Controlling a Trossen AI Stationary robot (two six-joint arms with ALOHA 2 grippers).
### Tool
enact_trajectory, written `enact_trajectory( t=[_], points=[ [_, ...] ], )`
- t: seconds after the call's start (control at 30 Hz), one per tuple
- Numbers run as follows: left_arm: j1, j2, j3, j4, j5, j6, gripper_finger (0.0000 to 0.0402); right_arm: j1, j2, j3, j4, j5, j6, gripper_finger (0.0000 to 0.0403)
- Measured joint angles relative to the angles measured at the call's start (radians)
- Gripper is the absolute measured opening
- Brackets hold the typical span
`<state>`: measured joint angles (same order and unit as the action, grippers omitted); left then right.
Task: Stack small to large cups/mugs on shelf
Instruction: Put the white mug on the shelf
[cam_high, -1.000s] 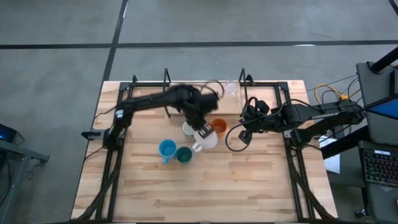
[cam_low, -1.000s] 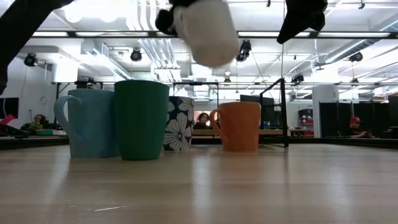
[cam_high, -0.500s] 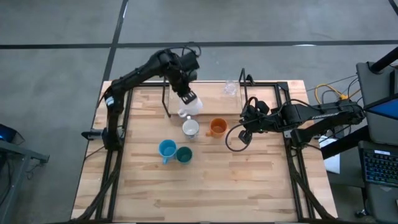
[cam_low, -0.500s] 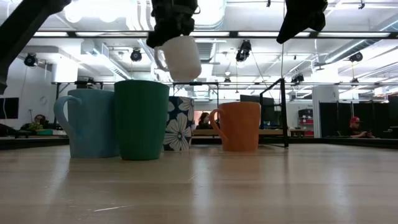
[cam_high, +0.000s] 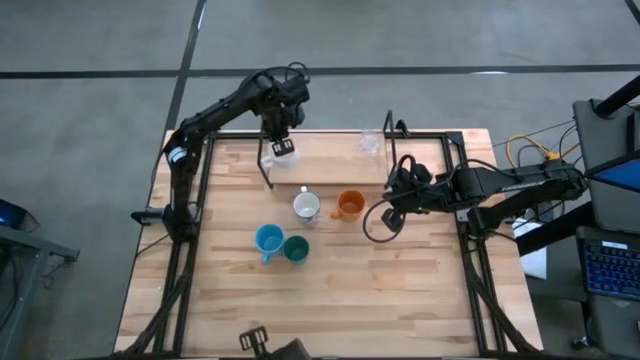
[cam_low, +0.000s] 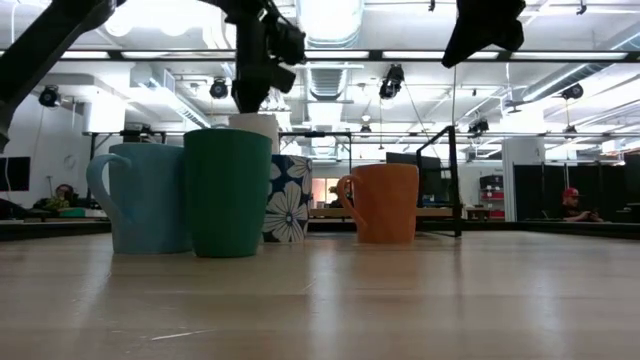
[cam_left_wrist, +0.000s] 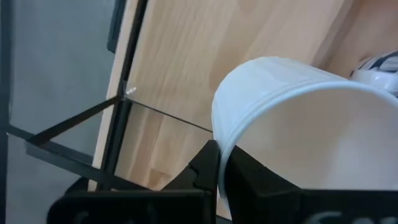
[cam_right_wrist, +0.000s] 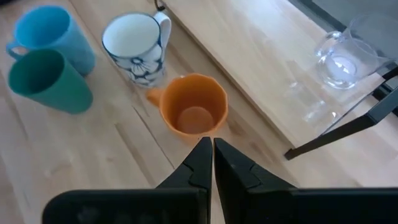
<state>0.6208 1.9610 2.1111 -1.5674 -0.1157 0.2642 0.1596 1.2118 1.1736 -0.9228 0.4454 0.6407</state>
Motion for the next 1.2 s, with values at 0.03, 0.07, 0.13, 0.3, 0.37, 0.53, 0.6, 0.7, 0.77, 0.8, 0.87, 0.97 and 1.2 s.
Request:
enact_trajectory(
  t=[0.03,0.07,0.13,0.3,0.37,0.53,0.6,0.7,0.77,0.8,0.87,0.97,1.2],
  points=[
    [0.004,0.0,-0.011,0.0,0.0,0.001,0.0,0.0,0.0,0.0,0.011,0.0,0.005,0.0008],
    [0.008,0.0,-0.022,0.0,0.0,0.001,0.0,0.0,0.0,0.0,0.025,0.0,0.008,0.0008],
    [0.014,0.0,-0.043,-0.005,-0.003,0.0,0.0,0.0,0.0,-0.002,0.055,0.0,0.014,0.0008],
    [0.015,0.0,-0.055,-0.003,-0.006,-0.028,0.0,-0.001,0.0,-0.015,0.116,0.001,0.014,0.0008],
    [0.015,0.0,-0.056,0.007,-0.003,-0.043,0.0,-0.001,0.0,-0.021,0.129,0.005,0.016,0.0008],
    [0.015,-0.001,-0.05,0.064,0.054,-0.095,0.0,-0.001,0.001,-0.032,0.129,0.019,0.041,0.0008],
    [0.015,-0.001,-0.052,0.099,0.053,-0.117,0.0,-0.001,0.001,-0.034,0.127,0.02,0.046,0.0008],
    [0.023,0.004,-0.054,0.149,0.053,-0.174,0.0,-0.001,0.001,-0.034,0.128,0.02,0.057,0.0008],
    [0.038,0.018,-0.054,0.15,0.054,-0.236,0.0,-0.001,0.001,-0.034,0.129,0.02,0.06,0.0008],
    [0.046,0.029,-0.055,0.143,0.054,-0.267,0.0,-0.001,0.001,-0.034,0.129,0.02,0.061,0.0008],
    [0.063,0.05,-0.055,0.133,0.065,-0.315,0.0,-0.001,0.001,-0.034,0.129,0.02,0.067,0.0008],
    [0.078,0.075,-0.039,0.088,0.081,-0.358,0.0,0.0,0.001,-0.034,0.128,0.02,0.078,0.0008],
    [0.115,0.083,-0.003,0.066,0.106,-0.376,0.0,0.0,0.001,-0.034,0.128,0.02,0.088,0.0008]
  ],
)
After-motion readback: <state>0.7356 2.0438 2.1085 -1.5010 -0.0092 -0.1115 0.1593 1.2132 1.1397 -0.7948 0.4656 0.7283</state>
